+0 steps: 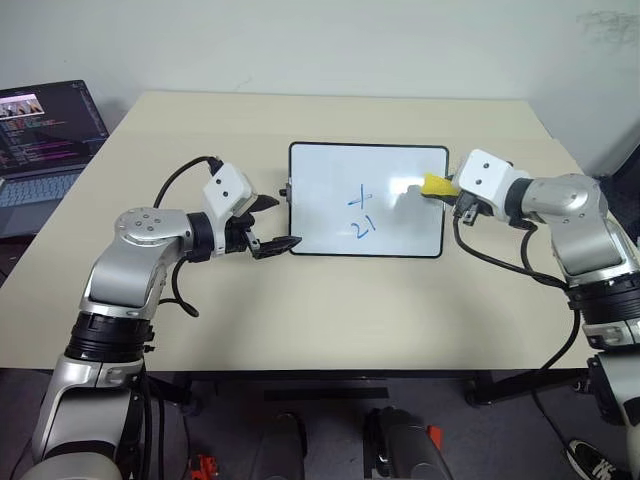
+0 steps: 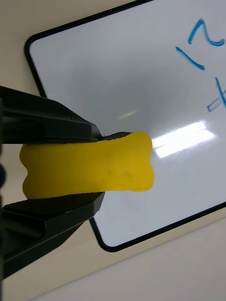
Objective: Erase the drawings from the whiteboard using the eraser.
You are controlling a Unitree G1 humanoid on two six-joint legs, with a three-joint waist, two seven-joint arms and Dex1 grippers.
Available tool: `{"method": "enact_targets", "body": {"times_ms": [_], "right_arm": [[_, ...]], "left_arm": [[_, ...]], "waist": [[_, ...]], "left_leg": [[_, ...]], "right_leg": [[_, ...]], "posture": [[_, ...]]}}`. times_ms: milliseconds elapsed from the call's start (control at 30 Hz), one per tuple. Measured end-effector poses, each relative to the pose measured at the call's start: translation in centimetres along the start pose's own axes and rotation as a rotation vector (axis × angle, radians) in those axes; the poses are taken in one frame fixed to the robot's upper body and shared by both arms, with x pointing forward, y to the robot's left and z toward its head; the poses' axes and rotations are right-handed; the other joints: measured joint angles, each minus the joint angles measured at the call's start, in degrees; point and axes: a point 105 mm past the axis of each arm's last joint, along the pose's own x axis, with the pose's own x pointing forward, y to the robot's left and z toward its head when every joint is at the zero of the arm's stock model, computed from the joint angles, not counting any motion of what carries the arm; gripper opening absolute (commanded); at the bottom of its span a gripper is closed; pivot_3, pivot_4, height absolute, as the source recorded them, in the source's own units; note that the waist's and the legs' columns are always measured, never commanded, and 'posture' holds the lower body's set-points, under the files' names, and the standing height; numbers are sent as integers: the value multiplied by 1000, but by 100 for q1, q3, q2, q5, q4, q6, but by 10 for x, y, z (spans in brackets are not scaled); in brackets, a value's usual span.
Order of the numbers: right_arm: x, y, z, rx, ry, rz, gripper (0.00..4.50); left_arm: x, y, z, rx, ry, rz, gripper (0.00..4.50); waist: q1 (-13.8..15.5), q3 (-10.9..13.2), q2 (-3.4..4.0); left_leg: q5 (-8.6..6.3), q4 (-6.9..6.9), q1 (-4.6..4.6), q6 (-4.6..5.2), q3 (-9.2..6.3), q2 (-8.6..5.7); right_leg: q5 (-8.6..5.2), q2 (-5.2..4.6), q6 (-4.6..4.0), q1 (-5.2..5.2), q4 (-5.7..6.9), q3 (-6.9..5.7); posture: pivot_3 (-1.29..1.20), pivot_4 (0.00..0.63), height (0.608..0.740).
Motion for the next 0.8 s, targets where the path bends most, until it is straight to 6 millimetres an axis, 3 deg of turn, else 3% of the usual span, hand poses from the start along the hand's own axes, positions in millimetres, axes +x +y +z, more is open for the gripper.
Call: {"method": "enact_targets", "body": {"times_ms": [400, 800], "right_arm": [[0, -4, -2, -5, 0, -18, 1049], [14, -17, 25, 78, -118, -103, 1049]], "left_arm": [[0, -2, 3, 7, -7, -6, 4500], [4, -5, 2, 10, -3, -17, 4500]], "waist": [[-11, 0, 0], [-18, 1, -1]], "left_leg": [[0, 6, 2, 0, -1, 0], [1, 33, 5, 0, -5, 0]], "right_leg": [[0, 0, 0, 0, 10, 1], [-6, 2, -8, -13, 67, 1]], "posture": [[0, 150, 740], [0, 150, 740]]}}
